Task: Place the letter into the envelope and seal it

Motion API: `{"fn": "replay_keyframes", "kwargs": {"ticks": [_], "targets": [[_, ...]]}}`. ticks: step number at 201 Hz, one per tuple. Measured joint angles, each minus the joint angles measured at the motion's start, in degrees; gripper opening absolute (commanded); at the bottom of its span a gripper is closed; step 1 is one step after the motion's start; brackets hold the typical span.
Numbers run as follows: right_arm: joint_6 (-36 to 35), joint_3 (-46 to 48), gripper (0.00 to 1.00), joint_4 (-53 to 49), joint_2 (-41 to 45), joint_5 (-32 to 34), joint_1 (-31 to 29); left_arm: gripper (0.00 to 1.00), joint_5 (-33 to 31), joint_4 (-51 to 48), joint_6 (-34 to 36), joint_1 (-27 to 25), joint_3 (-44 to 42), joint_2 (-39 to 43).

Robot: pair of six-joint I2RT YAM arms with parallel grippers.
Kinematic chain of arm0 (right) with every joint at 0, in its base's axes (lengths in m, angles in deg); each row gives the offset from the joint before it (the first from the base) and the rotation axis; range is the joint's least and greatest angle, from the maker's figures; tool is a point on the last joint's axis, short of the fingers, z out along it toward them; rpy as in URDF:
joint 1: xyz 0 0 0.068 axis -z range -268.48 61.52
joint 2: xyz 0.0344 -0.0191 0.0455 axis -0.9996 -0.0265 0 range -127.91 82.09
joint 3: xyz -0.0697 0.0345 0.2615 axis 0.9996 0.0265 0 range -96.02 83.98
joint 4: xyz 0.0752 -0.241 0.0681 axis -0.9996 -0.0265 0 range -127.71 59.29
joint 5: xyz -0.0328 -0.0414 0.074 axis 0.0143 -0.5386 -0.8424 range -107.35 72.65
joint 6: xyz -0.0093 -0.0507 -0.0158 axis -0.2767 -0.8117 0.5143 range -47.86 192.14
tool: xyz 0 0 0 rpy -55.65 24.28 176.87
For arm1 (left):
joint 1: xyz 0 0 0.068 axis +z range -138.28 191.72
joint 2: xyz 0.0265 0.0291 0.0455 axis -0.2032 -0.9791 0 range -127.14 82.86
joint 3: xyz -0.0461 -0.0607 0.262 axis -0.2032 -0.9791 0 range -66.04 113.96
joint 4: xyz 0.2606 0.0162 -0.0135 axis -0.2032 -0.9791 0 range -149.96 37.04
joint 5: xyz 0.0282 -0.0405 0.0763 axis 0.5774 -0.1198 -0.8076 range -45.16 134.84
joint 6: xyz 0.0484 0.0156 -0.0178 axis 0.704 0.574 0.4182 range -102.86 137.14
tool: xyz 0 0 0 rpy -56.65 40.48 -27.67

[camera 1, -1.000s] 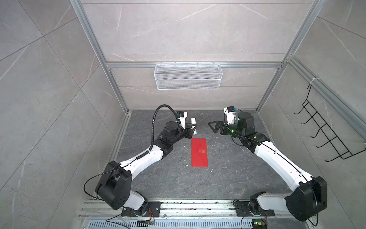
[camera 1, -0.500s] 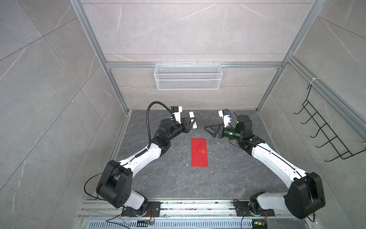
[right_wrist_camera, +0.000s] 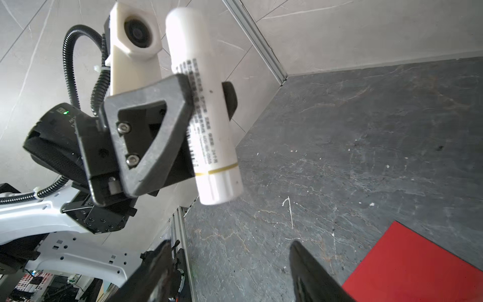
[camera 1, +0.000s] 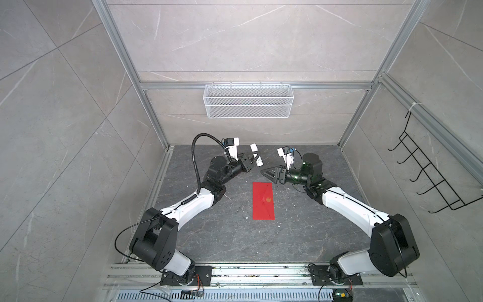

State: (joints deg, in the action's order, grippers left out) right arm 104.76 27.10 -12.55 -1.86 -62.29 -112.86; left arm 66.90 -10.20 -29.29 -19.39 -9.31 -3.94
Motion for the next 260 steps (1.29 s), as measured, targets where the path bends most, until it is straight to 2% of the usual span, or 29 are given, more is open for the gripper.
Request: {"fn": "replay_keyframes", "kwargs": {"ticks": [65, 153, 235, 260], "targets": [[0.2, -2.6, 0.59, 1.9, -3.0, 0.1, -0.2, 0.00, 1.0, 1.5, -2.3, 0.0, 0.0, -1.1], [0.3, -6.0, 0.38, 4.0, -5.0, 0.1, -0.7, 0.00, 1.1, 1.8, -3.1, 0.0, 0.0, -1.1], [-0.3, -6.9, 0.09, 4.4, -5.7, 0.2, -1.2, 0.00, 1.1, 2.4, -4.2, 0.2, -0.1, -1.1], [-1.8, -7.9, 0.00, 1.8, -5.7, 1.7, -1.6, 0.00, 0.9, 2.3, -4.1, 0.3, -0.1, -1.1]]}}
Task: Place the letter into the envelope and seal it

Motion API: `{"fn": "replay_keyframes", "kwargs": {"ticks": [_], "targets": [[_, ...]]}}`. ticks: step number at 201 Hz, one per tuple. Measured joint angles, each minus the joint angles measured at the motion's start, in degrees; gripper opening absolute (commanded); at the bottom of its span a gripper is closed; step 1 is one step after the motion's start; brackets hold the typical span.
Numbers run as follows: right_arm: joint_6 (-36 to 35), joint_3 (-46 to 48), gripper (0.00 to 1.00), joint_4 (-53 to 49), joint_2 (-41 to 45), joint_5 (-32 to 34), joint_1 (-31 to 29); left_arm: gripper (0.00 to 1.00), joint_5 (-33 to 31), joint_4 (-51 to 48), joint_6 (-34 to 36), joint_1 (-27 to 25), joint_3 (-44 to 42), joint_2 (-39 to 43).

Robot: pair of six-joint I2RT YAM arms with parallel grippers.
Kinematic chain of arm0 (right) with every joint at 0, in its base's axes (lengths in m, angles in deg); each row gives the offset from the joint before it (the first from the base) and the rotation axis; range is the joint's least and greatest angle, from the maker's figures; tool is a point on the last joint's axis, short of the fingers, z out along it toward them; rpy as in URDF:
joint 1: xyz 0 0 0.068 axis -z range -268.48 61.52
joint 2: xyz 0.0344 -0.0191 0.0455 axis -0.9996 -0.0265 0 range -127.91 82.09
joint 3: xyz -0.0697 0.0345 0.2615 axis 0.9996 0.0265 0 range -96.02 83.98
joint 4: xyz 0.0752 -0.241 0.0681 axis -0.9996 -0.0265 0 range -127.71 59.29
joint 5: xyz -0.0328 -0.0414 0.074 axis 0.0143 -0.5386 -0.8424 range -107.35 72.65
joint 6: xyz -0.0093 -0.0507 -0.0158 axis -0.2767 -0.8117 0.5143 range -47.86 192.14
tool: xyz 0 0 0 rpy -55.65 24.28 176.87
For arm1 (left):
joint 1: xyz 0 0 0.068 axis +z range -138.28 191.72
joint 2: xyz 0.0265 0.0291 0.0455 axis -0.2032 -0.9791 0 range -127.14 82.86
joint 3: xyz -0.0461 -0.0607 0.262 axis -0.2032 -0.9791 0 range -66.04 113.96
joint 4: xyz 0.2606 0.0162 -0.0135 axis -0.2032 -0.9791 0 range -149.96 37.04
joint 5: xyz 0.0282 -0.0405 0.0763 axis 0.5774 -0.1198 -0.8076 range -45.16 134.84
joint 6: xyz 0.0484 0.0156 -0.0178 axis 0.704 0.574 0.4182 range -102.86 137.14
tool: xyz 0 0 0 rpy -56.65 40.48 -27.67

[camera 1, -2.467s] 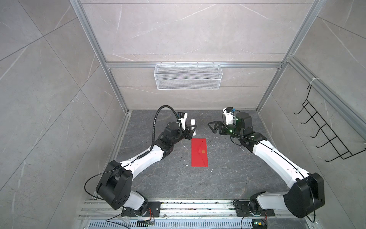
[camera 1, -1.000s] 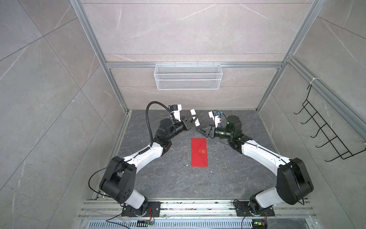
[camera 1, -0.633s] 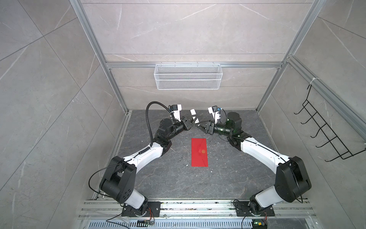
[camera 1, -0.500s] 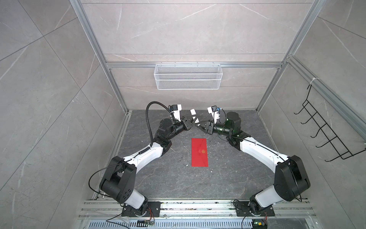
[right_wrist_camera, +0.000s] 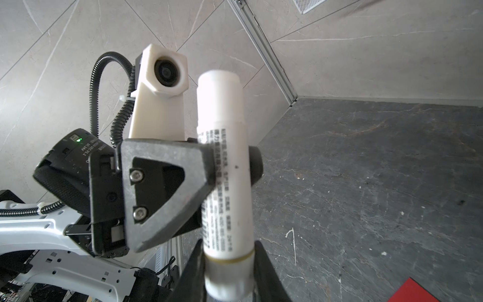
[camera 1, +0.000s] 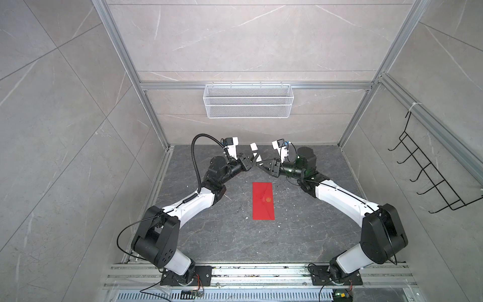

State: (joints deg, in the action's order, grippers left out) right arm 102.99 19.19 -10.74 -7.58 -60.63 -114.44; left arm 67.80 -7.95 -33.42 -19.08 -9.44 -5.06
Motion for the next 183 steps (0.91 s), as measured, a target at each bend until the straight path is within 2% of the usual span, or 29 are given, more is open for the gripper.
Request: {"fn": "replay_keyframes", "kwargs": {"ticks": [17, 42, 92, 118, 134, 150, 164, 183], "targets": [[-3.3, -1.5, 0.00, -4.7, 0.5, 3.9, -1.1, 0.00, -0.3, -0.5, 0.2, 0.2, -0.1, 0.0], [-9.8, -5.3, 0.00, -15.3, 1.6, 15.9, -4.9, 0.00, -0.8, -1.7, 1.0, 0.5, -0.1, 0.0], [-22.5, -13.0, 0.00, -30.1, 1.4, 50.5, -16.2, 0.00, -1.4, -2.4, 2.0, 0.4, -0.1, 0.0], [-29.3, -17.3, 0.00, -32.5, -2.3, 69.3, -22.2, 0.00, -2.0, -1.6, 2.1, 0.6, -0.1, 0.0], [-33.1, -18.7, 0.00, -32.4, -4.7, 77.8, -24.7, 0.00, -2.3, -1.8, 2.2, 0.8, -0.1, 0.0], [-35.7, -19.2, 0.00, -32.2, -6.1, 82.9, -25.8, 0.00, -2.3, -2.4, 2.2, 0.9, -0.1, -0.1], [-36.8, -19.2, 0.00, -32.3, -6.3, 83.9, -26.0, 0.00, -2.1, -2.7, 2.2, 0.9, -0.1, -0.2], [-36.9, -19.2, 0.20, -32.4, -6.2, 82.6, -25.7, 0.00, -2.2, -2.6, 2.2, 0.9, -0.1, -0.2]]}}
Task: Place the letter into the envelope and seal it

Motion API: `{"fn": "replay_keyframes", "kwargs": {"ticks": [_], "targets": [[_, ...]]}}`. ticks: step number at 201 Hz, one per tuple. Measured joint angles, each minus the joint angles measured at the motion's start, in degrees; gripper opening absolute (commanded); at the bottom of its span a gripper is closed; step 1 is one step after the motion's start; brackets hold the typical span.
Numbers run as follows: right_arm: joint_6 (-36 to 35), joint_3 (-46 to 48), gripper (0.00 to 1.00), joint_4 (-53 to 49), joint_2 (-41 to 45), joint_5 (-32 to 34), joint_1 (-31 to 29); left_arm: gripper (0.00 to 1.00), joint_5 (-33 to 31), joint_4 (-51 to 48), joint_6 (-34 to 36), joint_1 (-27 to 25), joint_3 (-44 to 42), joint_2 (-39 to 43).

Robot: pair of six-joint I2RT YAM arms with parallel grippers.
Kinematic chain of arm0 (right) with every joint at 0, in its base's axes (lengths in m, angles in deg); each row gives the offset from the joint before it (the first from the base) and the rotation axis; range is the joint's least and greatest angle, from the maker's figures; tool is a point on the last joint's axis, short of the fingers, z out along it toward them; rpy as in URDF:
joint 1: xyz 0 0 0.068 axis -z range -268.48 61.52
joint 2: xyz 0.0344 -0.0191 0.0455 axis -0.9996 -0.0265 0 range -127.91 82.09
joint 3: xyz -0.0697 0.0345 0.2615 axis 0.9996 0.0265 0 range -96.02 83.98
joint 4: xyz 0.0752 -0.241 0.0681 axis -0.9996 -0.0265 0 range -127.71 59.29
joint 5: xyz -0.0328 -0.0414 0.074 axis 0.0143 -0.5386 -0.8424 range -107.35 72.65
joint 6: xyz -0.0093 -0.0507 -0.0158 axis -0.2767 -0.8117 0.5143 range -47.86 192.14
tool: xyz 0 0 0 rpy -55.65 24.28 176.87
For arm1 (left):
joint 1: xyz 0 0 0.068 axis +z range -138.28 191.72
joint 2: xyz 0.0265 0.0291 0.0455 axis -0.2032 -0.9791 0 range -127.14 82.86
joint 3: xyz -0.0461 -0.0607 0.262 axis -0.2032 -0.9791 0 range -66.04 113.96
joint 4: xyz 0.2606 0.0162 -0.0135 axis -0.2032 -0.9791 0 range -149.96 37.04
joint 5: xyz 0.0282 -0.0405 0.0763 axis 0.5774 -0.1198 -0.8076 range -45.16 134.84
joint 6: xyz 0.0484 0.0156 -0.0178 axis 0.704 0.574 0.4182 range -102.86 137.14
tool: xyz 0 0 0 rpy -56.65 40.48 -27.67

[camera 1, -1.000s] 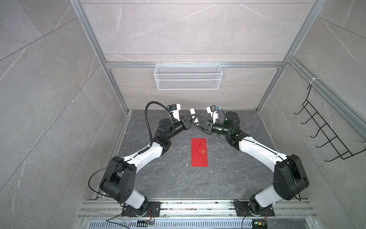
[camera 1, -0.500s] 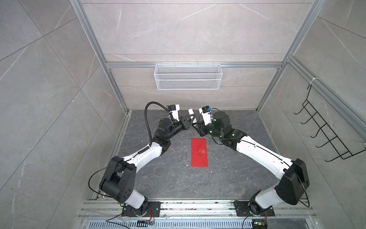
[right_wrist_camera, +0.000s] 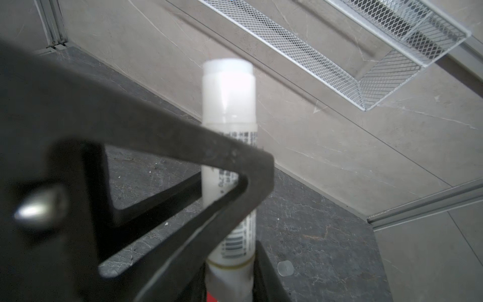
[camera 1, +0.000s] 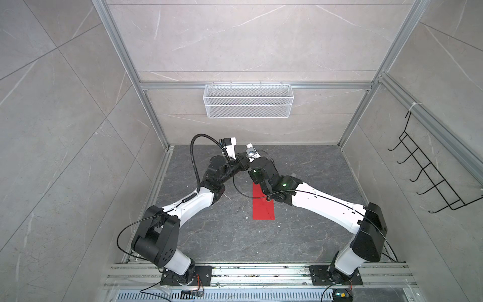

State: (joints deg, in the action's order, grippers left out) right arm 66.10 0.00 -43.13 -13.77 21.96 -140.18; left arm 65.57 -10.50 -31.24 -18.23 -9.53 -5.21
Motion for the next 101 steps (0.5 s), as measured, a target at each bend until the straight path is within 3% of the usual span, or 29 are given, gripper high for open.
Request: {"fn": "replay_keyframes", "kwargs": {"ticks": [20, 35, 48, 101], "targets": [[1.4, 0.3, 0.40, -1.0, 1.2, -6.8, 2.0, 0.00, -0.1, -0.4, 0.0, 0.0, 0.0, 0.0], [3.1, 2.0, 0.62, -0.9, 3.6, -15.2, 4.9, 0.00, 0.9, -0.4, 0.0, -0.2, 0.0, 0.0], [5.0, 4.3, 0.73, -0.4, 6.4, -24.3, 8.8, 0.00, 1.9, -0.5, 0.0, -0.5, 0.0, 0.0], [15.3, 12.8, 0.75, 7.0, 12.1, -62.2, 23.4, 0.00, 5.3, 0.4, -1.2, -1.2, 0.3, 0.0]]}}
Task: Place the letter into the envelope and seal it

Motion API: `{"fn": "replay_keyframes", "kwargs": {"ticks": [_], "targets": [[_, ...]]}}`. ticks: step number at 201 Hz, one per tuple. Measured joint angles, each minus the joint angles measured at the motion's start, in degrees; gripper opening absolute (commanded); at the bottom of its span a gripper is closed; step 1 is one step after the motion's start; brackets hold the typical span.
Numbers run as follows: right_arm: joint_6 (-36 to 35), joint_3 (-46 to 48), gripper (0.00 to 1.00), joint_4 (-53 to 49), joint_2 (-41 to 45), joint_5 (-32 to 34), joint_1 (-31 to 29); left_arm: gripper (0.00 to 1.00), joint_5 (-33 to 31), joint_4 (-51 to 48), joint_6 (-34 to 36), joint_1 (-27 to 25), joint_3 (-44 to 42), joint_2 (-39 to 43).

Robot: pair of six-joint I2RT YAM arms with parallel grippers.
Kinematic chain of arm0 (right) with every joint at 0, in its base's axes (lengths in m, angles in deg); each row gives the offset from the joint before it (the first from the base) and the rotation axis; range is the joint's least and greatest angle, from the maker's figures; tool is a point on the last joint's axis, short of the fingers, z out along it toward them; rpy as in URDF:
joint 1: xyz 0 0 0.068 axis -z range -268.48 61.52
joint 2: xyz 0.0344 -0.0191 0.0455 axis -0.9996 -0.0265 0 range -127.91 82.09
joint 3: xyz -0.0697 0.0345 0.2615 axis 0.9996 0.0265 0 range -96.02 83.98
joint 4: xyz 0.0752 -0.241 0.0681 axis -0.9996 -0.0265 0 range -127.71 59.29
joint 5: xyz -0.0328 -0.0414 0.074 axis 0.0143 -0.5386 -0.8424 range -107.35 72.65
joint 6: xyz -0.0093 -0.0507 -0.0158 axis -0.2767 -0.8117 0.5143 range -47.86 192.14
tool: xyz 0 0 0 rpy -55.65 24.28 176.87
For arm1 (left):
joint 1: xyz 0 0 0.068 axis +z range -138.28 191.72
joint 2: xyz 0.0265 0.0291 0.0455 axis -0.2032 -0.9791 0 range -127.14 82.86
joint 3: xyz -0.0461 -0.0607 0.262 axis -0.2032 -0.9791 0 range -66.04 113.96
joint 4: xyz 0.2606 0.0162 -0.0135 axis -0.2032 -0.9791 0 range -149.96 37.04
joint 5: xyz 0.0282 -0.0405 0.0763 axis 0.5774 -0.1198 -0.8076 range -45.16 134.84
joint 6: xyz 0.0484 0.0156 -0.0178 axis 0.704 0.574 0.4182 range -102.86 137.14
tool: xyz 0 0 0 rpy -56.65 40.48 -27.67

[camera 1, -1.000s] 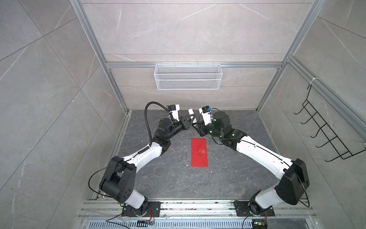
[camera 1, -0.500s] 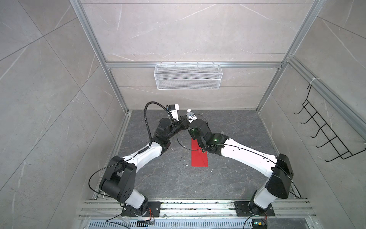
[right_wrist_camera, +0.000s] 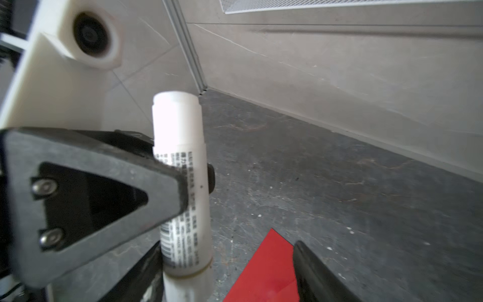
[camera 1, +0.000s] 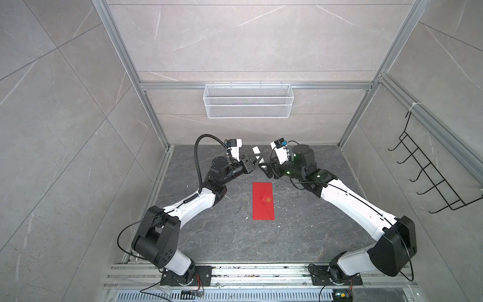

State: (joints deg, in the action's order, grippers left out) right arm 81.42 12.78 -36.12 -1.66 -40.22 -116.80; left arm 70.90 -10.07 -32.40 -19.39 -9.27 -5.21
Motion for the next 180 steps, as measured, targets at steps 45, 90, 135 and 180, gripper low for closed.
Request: {"fn": "replay_keyframes", "kwargs": {"ticks": [45, 90, 135, 180], "targets": [[10.9, 4.1, 0.61, 12.4, -0.7, -20.7, 6.7, 0.00, 1.7, 0.4, -1.7, 0.3, 0.2, 0.0], [15.7, 4.1, 0.53, 17.6, -3.1, -29.6, 6.8, 0.00, 2.6, 1.2, -3.0, 0.3, 0.4, 0.0], [17.0, 4.1, 0.40, 18.3, -4.3, -32.6, 6.8, 0.00, 2.7, 1.4, -3.5, 0.3, 0.4, 0.0], [17.6, 4.1, 0.18, 18.7, -5.3, -32.9, 6.8, 0.00, 2.9, 1.7, -3.9, 0.3, 0.6, -0.2]]}}
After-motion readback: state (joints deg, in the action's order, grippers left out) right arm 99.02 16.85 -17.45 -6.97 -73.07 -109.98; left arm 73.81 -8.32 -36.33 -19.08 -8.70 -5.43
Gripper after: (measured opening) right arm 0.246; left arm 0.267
